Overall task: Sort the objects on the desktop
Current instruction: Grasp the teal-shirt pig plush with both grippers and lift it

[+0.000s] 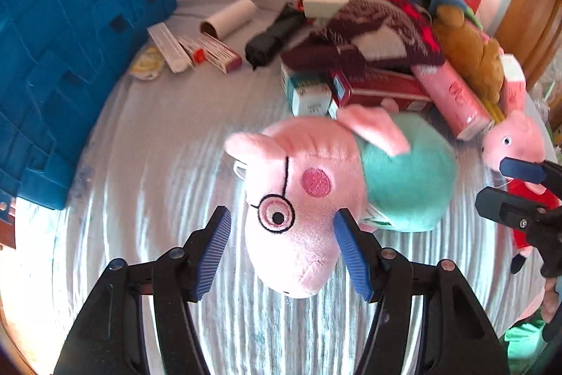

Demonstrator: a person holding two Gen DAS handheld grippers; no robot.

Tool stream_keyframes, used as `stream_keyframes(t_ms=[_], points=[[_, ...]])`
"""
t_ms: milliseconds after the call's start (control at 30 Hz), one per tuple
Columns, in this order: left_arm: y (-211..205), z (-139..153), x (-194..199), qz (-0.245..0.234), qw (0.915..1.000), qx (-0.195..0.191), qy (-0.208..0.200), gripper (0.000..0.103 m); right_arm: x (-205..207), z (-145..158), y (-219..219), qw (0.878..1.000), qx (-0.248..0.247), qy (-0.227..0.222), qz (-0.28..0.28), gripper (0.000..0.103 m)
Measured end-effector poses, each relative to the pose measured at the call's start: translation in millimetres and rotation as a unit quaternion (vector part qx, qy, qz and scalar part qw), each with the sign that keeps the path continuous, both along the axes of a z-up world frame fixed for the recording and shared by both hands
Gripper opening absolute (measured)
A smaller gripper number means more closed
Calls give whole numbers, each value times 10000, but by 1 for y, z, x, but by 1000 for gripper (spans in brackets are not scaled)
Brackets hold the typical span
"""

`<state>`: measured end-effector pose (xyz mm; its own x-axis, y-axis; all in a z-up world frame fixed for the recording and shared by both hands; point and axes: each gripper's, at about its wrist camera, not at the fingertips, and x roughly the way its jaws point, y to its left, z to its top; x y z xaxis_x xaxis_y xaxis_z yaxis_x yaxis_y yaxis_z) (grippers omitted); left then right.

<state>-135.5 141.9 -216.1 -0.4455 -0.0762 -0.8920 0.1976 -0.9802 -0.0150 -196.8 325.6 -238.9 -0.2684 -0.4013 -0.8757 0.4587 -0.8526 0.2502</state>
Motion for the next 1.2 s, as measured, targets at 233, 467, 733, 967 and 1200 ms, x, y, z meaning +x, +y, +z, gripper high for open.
stream_keyframes(t_ms=[233, 467, 733, 967, 1200], points=[[-8, -15, -12, 2, 9998, 113, 179, 92, -10, -25, -41, 9994, 253, -103, 208, 103], [-14, -22, -7, -227, 9987, 398, 234, 97, -19, -36, -37, 9991, 144, -385, 105, 103], [1, -46, -21, -382, 9990, 37, -225, 97, -18, -43, -48, 9990, 160, -309, 265, 103], [8, -46, -27, -450, 9987, 8, -241, 70, -18, -45, -51, 9988, 161, -230, 406, 103], [9, -18, -18, -494, 9983, -273, 145, 66, -6, -13, -48, 9980, 64, 337, 529, 81]])
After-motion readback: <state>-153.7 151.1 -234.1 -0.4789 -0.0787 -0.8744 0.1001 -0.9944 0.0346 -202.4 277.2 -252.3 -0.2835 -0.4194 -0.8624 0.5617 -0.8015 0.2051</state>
